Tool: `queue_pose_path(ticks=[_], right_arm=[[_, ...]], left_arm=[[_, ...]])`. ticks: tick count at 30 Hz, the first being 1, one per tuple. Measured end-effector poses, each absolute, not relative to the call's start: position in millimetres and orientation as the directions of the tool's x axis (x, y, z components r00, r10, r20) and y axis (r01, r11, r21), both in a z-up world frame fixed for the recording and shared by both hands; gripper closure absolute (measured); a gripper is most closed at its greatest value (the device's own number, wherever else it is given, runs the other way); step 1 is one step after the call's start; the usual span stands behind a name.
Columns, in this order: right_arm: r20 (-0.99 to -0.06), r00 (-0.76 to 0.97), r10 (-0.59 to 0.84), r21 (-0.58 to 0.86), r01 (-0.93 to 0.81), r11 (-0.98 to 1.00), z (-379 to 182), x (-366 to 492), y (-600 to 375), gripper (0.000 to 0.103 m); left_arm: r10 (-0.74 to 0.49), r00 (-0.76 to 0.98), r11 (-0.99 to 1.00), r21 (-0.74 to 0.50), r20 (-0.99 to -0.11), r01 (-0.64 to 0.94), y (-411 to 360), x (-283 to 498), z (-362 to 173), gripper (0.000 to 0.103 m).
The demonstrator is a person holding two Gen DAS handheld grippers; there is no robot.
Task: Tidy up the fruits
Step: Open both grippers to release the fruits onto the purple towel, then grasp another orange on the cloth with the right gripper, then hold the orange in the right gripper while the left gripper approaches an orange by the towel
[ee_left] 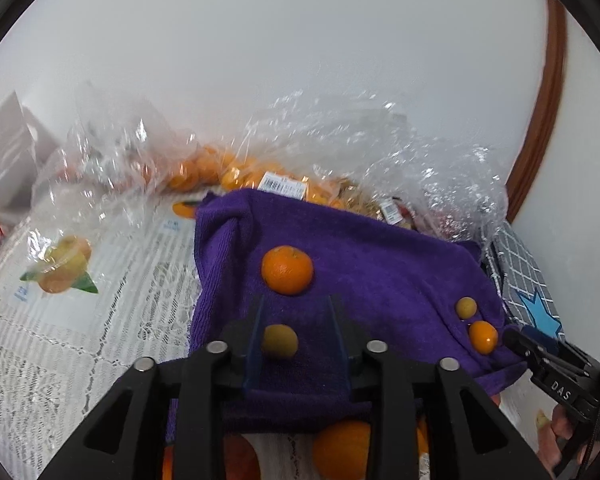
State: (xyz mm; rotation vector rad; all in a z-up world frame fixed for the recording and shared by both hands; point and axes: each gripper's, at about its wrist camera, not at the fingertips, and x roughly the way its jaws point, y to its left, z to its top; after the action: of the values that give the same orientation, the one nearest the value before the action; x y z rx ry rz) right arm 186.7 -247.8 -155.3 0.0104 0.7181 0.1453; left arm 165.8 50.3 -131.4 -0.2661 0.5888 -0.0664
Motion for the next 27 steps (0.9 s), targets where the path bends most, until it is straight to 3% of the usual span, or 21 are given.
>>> queue_pose_path(ticks=[4,11,15,22,24,27], right_arm=[[-0.661,0.728,0.184,0.13,-0.13,0.983,-154,163,-256,0.053],[-0.68,0.646,0.348,0.213,-0.279,0.936,-157,120,-233,0.053],[-0.719,0.614,0.326,0.146,-0.325,0.934,-170,109,-212,0.053],[-0.766,0.553,0.329,0.167,-0.323,0.932,-185,121,-207,0.053],[-0.764,0.555,0.331,0.164,-0.329,0.93,-185,123,-206,0.068],[-0.76,0.548,0.348,0.177,-0.34,0.923,-185,119,-210,0.068]], left_arm=[[-0.15,0.833,0.962,-0.274,-0.532,-0.001,48,152,-129,0.07],[-0.139,0.835,0.961,-0.276,-0.533,-0.016,55,130,-130,0.07],[-0.123,0.83,0.964,-0.265,-0.544,-0.031,59,115,-132,0.07],[-0.143,0.8,0.964,-0.264,-0.582,-0.02,60,96,-139,0.069],[-0.153,0.794,0.965,-0.263,-0.589,-0.009,58,94,-141,0.069],[-0.175,0.782,0.963,-0.268,-0.599,0.011,55,93,-143,0.066]])
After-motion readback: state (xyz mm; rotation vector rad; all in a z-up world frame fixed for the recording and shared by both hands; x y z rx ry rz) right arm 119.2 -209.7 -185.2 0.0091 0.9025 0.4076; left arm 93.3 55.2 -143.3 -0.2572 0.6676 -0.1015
